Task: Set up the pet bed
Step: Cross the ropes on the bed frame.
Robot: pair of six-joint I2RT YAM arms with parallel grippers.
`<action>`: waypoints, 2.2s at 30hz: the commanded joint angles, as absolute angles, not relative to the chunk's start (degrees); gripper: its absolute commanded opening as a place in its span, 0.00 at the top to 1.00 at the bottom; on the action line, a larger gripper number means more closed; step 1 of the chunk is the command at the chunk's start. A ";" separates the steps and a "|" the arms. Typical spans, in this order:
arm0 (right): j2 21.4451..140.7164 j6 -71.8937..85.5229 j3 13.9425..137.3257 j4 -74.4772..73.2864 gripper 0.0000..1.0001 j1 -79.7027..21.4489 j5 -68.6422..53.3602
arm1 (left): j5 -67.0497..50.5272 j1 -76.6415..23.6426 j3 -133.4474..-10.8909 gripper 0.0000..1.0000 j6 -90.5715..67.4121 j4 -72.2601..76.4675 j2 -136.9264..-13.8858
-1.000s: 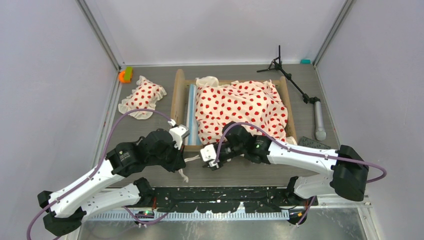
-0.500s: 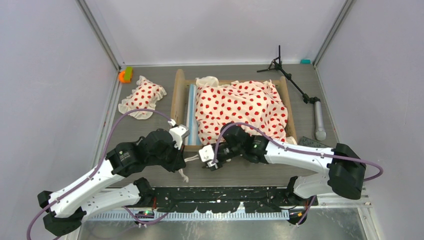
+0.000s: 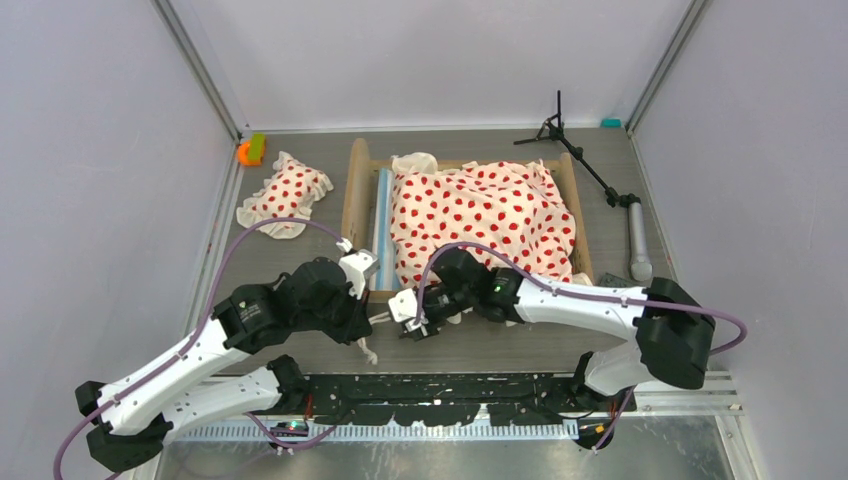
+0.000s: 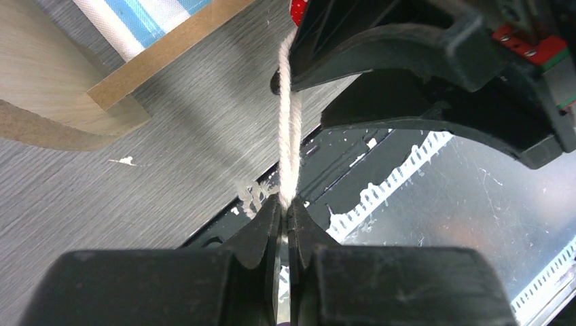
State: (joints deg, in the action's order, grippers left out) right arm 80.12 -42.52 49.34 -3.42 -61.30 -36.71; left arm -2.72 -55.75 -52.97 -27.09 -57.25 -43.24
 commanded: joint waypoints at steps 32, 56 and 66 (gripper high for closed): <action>72.04 -22.88 41.64 11.67 0.79 -63.83 -29.43 | 7.56 -55.55 -50.96 0.47 -33.08 -51.36 -37.97; 82.48 58.06 47.97 -11.11 0.59 -86.75 62.16 | 12.55 -55.55 -49.97 0.37 -31.22 -50.58 -34.79; 84.70 59.52 45.72 -8.03 0.57 -85.65 61.30 | 13.17 -55.54 -49.32 0.33 -30.78 -51.09 -34.20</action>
State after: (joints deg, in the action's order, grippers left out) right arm 84.16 55.11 46.33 -9.08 -86.26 57.25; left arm 11.99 -55.75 -49.56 -31.64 -52.12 -34.83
